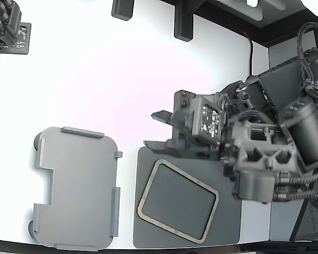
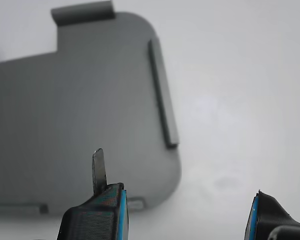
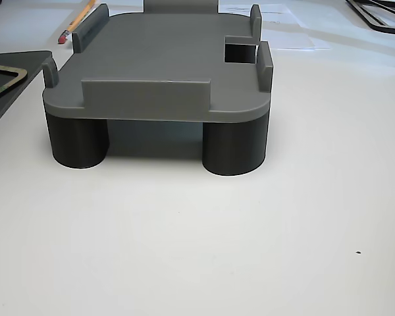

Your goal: Move top rectangular frame to the holder.

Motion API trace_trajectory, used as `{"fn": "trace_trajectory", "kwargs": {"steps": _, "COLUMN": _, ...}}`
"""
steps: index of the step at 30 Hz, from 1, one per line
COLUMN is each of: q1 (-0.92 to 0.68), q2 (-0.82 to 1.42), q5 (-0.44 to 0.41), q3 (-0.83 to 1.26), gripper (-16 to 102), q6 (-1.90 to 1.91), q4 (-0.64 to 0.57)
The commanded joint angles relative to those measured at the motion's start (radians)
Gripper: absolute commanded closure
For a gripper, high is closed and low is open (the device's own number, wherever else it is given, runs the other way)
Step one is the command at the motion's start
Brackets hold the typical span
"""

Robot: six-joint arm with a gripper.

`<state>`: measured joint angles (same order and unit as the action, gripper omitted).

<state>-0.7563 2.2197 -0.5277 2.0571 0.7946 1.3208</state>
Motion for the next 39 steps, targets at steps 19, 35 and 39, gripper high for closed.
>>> {"fn": "trace_trajectory", "kwargs": {"steps": 19, "q1": -0.209, "q2": -0.023, "q5": 0.380, "q3": 0.152, "gripper": -14, "q6": 0.495, "q4": 0.074}}
{"fn": "trace_trajectory", "kwargs": {"steps": 35, "q1": -0.209, "q2": -0.072, "q5": 0.405, "q3": 0.258, "gripper": -14, "q6": 0.543, "q4": 0.008}}
{"fn": "trace_trajectory", "kwargs": {"steps": 39, "q1": -0.209, "q2": -0.084, "q5": 0.399, "q3": 0.273, "gripper": -14, "q6": 0.548, "q4": -0.008}}
